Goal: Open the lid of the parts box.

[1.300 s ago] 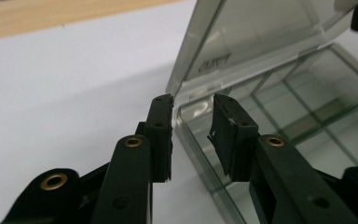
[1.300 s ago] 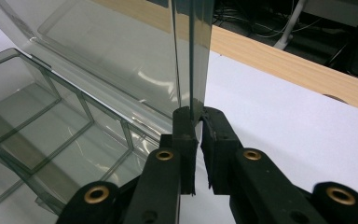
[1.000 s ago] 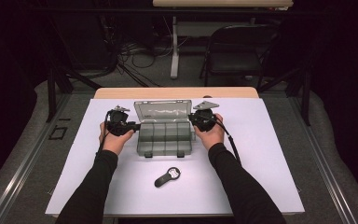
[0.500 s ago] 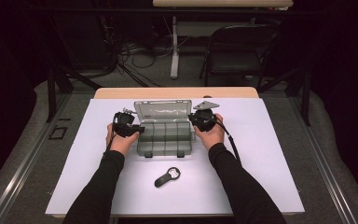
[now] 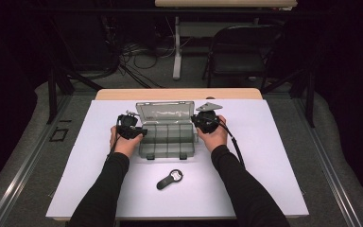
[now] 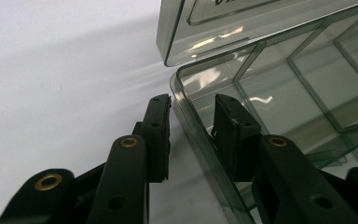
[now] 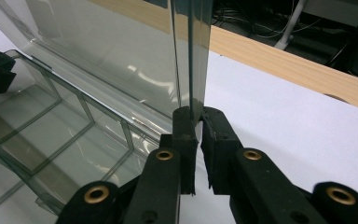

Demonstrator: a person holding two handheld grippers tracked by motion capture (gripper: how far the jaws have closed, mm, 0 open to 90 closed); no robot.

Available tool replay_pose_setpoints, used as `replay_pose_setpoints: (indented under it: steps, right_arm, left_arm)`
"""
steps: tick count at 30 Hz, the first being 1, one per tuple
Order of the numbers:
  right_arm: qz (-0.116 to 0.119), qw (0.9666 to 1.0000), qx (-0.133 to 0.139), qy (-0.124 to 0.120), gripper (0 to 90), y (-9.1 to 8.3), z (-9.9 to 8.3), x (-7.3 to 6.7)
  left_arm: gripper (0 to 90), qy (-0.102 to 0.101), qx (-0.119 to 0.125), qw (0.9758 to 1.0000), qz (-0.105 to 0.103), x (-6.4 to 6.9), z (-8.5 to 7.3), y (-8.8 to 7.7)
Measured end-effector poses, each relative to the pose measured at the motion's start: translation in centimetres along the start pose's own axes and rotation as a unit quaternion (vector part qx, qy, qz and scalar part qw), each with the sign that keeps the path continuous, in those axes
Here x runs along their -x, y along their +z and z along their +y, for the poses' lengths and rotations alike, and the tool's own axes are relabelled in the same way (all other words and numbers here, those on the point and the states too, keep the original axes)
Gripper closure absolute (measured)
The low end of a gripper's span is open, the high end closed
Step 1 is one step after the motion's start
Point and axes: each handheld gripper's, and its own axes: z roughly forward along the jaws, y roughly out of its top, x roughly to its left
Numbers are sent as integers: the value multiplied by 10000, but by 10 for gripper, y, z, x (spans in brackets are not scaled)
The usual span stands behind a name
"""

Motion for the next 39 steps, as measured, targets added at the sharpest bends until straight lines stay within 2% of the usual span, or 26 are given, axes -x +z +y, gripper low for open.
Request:
replay_pose_setpoints:
  steps: [9,13,17,20,39]
  right_arm:
    - [2,10000,2,0,841,0,0,0]
    - [3,10000,7,12,840,0,0,0]
    - [-6,10000,16,15,840,0,0,0]
    - [-6,10000,18,11,840,0,-1,0]
    - [-4,10000,24,30,838,0,-1,-1]
  left_arm:
    - [626,-59,-153,9999,34,-2,-3,9]
    - [625,-50,-133,9999,35,-2,-3,9]
    - [628,100,-84,9998,128,1,-6,9]
    - [634,68,14,9999,117,1,-8,9]
    - [644,13,50,9999,116,2,-9,10]
